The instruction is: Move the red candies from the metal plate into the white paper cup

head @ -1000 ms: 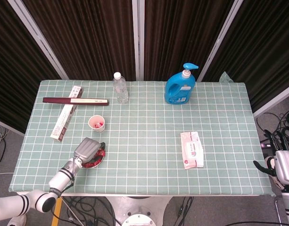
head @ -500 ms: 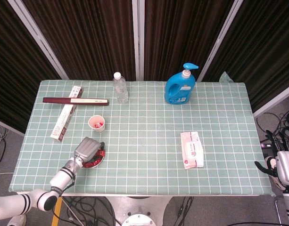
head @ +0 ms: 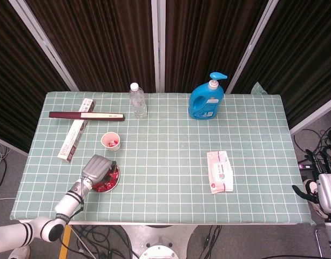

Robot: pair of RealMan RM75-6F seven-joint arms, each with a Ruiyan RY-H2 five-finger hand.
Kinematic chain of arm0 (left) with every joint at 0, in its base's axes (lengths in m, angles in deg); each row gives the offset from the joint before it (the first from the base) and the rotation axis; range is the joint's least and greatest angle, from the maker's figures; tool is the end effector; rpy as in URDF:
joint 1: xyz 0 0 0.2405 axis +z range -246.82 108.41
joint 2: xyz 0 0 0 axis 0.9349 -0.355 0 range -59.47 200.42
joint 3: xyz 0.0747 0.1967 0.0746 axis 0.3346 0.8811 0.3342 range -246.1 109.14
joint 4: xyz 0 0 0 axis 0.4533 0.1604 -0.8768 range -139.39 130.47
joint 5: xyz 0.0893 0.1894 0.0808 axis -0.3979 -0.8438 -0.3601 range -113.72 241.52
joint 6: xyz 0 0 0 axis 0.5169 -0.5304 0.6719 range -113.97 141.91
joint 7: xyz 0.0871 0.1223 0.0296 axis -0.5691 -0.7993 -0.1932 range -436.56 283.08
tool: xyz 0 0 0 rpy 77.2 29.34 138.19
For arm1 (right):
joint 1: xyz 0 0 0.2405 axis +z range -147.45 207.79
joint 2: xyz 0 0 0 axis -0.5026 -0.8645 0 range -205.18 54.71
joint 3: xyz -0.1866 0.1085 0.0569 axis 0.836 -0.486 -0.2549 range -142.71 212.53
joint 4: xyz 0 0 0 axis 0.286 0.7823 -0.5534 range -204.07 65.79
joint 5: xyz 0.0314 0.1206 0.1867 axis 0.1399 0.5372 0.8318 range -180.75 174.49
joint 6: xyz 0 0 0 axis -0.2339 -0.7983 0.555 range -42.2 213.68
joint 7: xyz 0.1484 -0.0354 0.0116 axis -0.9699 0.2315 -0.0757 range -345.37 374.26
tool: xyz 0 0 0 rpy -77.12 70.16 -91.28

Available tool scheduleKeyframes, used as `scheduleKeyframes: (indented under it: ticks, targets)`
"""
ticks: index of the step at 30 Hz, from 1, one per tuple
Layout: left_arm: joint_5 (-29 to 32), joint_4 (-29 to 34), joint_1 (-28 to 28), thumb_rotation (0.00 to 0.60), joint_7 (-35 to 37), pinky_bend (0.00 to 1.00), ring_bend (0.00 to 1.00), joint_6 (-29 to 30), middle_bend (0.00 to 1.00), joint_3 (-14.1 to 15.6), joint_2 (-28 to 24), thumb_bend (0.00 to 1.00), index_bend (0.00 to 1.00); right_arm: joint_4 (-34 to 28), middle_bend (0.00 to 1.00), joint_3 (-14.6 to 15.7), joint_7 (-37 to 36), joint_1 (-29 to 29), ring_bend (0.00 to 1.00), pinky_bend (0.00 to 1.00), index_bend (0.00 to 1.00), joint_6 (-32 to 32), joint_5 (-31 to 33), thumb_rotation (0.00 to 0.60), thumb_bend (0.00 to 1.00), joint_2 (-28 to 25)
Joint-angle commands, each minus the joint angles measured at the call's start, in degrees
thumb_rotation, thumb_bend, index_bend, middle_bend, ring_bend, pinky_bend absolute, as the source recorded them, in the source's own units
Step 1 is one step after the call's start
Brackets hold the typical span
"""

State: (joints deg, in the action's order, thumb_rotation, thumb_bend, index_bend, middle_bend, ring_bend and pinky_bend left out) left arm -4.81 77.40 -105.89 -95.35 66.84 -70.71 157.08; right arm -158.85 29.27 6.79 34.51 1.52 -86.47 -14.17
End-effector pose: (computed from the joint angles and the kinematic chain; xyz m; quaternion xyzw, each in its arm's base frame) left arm -0.1891 0.2974 -0.0432 -0.7828 -0.3734 -0.2812 0.4109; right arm -0.3060 -0.1977 0.1618 0.5606 -0.3985 0.4043 0.6029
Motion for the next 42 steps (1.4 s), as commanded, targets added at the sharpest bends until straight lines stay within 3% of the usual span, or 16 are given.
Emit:
scheduleKeyframes:
  ticks: [1, 5, 9, 17, 24, 30, 37, 42]
  targets:
    - [-1.0, 2.7, 0.1, 0.600, 4.3, 1.00, 0.93, 1.8, 0.91, -2.9, -3.5, 0.38, 0.66, 0.1, 0.20, 0.0, 0.0, 0.1, 0.03, 0.38, 0.02, 0.1, -0.1, 0.600, 0.09, 0.1]
    - [-0.4, 3.3, -1.4, 0.600, 7.0, 1.00, 0.94, 2.0, 0.91, -6.7, -5.7, 0.38, 0.66, 0.2, 0.20, 0.0, 0.0, 0.3, 0.03, 0.38, 0.02, 0.4, -0.2, 0.600, 0.09, 0.2]
    - [3.5, 0.1, -4.6, 0.600, 8.1, 1.00, 0.93, -1.6, 0.91, -10.3, -5.1, 0.38, 0.64, 0.1, 0.20, -0.1, 0.2, 0.5, 0.03, 0.38, 0.02, 0.6, -0.1, 0.600, 0.09, 0.2]
    - [8.6, -8.3, -9.0, 0.600, 6.6, 1.00, 0.94, -6.1, 0.91, -11.9, -0.4, 0.38, 0.61, 0.0, 0.20, -0.2, 0.3, 0.3, 0.03, 0.38, 0.02, 0.6, 0.6, 0.600, 0.09, 0.2]
    - [10.6, -11.2, -9.7, 0.600, 4.3, 1.00, 0.93, -7.0, 0.90, -10.6, 0.8, 0.37, 0.51, 0.0, 0.20, -0.3, 0.5, 0.3, 0.03, 0.38, 0.02, 1.0, 1.1, 0.600, 0.09, 0.1]
    - [9.1, -6.1, -6.9, 0.600, 4.6, 1.00, 0.93, -3.2, 0.89, -9.2, -3.0, 0.35, 0.36, 0.1, 0.20, -0.3, 0.4, 0.5, 0.03, 0.39, 0.02, 1.1, 0.8, 0.600, 0.09, 0.1]
    - [1.2, 0.4, -0.3, 0.600, 8.8, 1.00, 0.93, 5.5, 0.89, -5.3, -8.0, 0.34, 0.41, -0.1, 0.21, -0.2, 0.7, 0.7, 0.03, 0.39, 0.02, 1.1, 0.0, 0.600, 0.09, 0.1]
    - [-2.3, 0.9, 2.3, 0.600, 8.9, 1.00, 0.93, 5.4, 0.89, -0.6, -8.7, 0.34, 0.48, -0.5, 0.21, 0.0, 1.1, 0.9, 0.03, 0.39, 0.02, 0.9, -0.6, 0.600, 0.09, 0.1]
